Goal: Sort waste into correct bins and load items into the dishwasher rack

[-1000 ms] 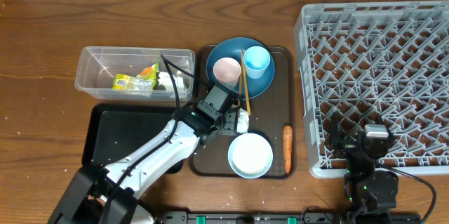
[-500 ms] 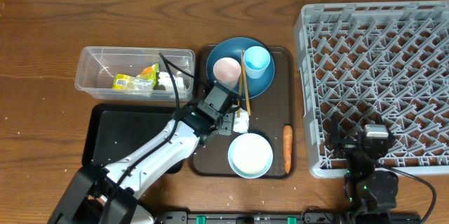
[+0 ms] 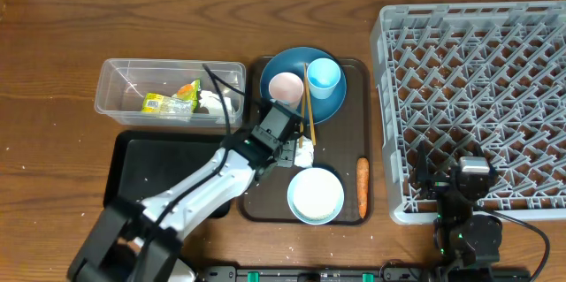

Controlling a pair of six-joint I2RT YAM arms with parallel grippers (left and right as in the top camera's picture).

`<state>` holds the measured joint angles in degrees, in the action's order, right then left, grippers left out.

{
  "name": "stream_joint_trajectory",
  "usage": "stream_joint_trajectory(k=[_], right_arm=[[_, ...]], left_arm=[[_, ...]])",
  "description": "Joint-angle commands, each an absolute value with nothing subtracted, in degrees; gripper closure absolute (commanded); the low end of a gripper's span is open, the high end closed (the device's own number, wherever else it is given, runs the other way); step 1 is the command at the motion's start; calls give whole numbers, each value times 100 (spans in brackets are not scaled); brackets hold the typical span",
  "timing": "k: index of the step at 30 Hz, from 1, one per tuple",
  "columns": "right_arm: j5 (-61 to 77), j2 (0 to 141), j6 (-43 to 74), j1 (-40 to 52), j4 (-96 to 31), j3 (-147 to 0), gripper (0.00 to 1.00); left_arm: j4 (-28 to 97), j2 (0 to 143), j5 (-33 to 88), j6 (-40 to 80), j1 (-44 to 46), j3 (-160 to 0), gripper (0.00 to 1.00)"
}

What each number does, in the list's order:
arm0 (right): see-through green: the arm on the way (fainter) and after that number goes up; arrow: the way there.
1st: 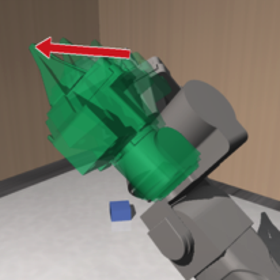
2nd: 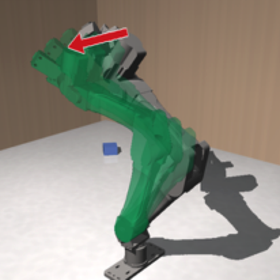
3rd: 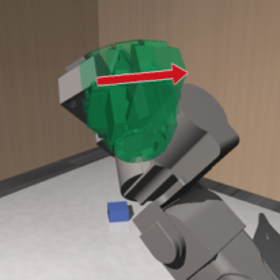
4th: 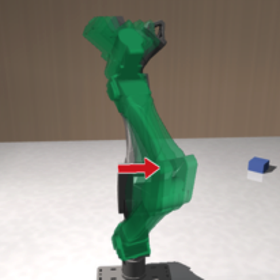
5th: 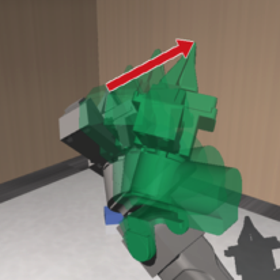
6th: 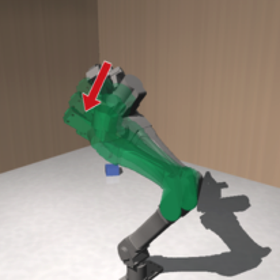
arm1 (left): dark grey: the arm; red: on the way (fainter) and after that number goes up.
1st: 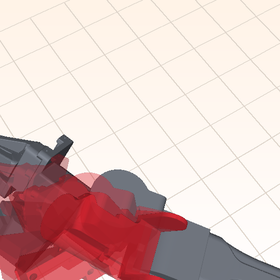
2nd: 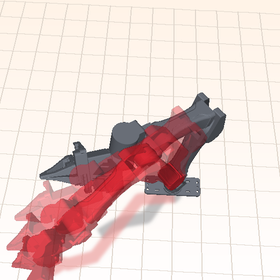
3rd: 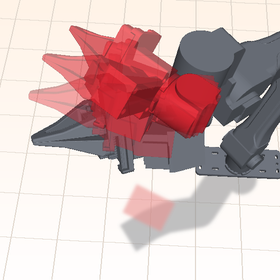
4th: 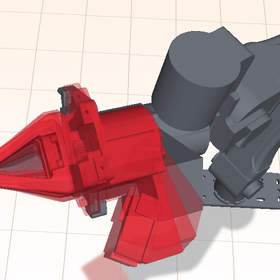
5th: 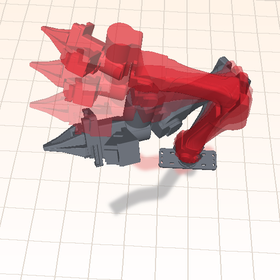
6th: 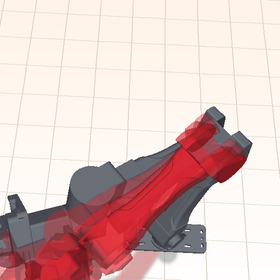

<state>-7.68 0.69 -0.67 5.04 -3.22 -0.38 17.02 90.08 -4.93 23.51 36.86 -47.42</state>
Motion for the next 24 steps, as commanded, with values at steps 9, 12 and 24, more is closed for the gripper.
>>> stream_joint_trajectory(k=[9, 12, 24], right_arm=[[-812, 60, -93, 484, -344, -32, 1], [-812, 62, -93, 484, -344, -32, 1], [-812, 62, -93, 484, -344, -32, 1]], left_arm=[[1295, 9806, -456, 2296, 3684, -4709, 57], [1299, 9793, -458, 2296, 3684, -4709, 81], [1769, 8731, -1015, 2292, 3660, -4711, 94]])
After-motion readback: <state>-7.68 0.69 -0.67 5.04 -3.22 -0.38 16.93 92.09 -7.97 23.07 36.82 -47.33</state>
